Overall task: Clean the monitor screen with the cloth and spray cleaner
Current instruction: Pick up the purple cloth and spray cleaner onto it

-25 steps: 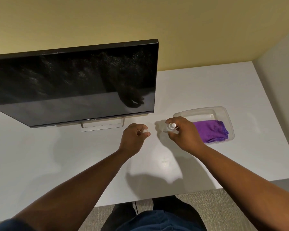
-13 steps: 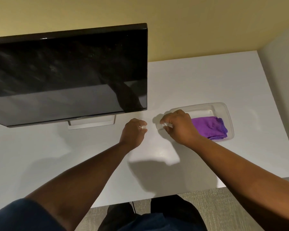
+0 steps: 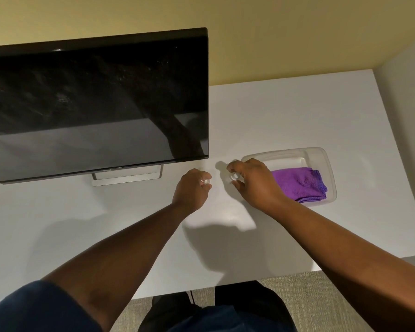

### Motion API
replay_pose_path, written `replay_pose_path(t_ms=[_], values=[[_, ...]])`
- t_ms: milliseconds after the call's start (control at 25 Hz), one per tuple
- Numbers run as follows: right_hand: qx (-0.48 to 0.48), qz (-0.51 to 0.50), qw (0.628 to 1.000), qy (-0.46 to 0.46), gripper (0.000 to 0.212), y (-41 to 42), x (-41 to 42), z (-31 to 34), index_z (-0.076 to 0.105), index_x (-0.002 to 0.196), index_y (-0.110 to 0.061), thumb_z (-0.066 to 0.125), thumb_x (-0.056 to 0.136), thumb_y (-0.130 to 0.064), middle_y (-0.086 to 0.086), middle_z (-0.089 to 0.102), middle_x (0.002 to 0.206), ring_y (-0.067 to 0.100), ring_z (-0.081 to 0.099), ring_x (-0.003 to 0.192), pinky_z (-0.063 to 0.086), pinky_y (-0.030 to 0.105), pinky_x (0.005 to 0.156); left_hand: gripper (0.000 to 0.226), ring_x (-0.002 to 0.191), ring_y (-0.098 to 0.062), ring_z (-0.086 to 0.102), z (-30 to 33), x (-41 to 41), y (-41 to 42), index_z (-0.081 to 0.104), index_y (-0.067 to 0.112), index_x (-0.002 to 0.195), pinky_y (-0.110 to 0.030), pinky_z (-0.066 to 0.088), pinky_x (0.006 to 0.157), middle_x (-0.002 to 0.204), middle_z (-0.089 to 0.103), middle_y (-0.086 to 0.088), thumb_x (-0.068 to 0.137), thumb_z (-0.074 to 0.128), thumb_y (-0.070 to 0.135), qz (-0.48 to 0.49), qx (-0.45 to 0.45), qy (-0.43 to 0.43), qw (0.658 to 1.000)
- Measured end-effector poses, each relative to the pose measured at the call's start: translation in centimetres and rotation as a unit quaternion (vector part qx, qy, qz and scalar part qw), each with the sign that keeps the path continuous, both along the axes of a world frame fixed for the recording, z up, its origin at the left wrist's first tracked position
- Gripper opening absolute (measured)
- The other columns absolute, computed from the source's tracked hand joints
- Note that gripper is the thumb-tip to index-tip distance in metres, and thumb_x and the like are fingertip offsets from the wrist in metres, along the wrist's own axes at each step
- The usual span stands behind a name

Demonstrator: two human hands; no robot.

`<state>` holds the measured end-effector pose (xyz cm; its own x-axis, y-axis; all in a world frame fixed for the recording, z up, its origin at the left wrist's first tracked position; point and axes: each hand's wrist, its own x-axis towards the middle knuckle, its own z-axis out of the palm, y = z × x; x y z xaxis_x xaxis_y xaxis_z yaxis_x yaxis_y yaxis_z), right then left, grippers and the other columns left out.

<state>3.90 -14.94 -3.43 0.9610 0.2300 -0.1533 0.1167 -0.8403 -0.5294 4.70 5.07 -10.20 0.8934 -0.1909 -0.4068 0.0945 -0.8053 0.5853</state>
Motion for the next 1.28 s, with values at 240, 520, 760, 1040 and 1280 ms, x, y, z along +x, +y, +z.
replay_pose_path(t_ms=[240, 520, 760, 1040, 1280], values=[[0.026, -0.010, 0.999, -0.021, 0.038, 0.3, -0.3, -0.1, 0.070, 0.115, -0.008, 0.079, 0.081, 0.003, 0.010, 0.069, 0.085, 0.022, 0.050, 0.077, 0.035, 0.029, 0.070, 0.038, 0.120, -0.030, 0.066, 0.1, 0.2, 0.1, 0.068, 0.009, 0.131, -0.030, 0.048, 0.102, 0.133, 0.068, -0.013, 0.096, 0.072, 0.023, -0.018, 0.004, 0.004, 1.000], [0.035, -0.016, 0.999, -0.036, 0.044, 0.3, -0.6, -0.6, 0.067, 0.122, -0.007, 0.079, 0.081, 0.002, 0.009, 0.071, 0.091, 0.032, 0.061, 0.084, 0.038, 0.031, 0.075, 0.044, 0.118, -0.030, 0.065, 0.3, -0.2, 0.2, 0.065, 0.012, 0.133, -0.026, 0.045, 0.096, 0.133, 0.067, -0.011, 0.093, 0.075, 0.025, -0.002, 0.008, 0.014, 1.000], [0.034, -0.029, 0.998, -0.037, 0.053, 0.3, -1.0, -0.2, 0.064, 0.131, -0.009, 0.081, 0.081, -0.002, 0.010, 0.073, 0.105, 0.035, 0.063, 0.098, 0.043, 0.035, 0.082, 0.056, 0.119, -0.026, 0.061, 0.9, -0.6, 0.3, 0.056, 0.015, 0.140, -0.031, 0.048, 0.101, 0.139, 0.059, -0.008, 0.090, 0.078, 0.025, 0.018, -0.019, 0.028, 0.999], [0.028, -0.078, 0.996, -0.015, 0.067, -0.6, -2.6, 1.2, 0.052, 0.145, -0.013, 0.081, 0.084, -0.014, 0.011, 0.063, 0.137, 0.035, 0.059, 0.121, 0.047, 0.048, 0.103, 0.045, 0.096, -0.018, 0.058, 3.7, -2.0, -0.1, 0.054, 0.020, 0.115, -0.024, 0.050, 0.079, 0.111, 0.050, 0.007, 0.082, 0.083, 0.032, 0.041, -0.009, -0.040, 0.998], [0.022, -0.138, 0.990, -0.025, 0.059, -2.8, -6.0, 2.7, 0.056, 0.141, -0.013, 0.079, 0.086, -0.016, 0.011, 0.070, 0.120, 0.030, 0.066, 0.104, 0.054, 0.041, 0.093, 0.028, 0.087, -0.013, 0.060, 6.9, -4.4, -1.4, 0.061, 0.024, 0.107, -0.025, 0.051, 0.076, 0.100, 0.057, 0.010, 0.088, 0.076, 0.039, -0.081, -0.023, -0.041, 0.996]])
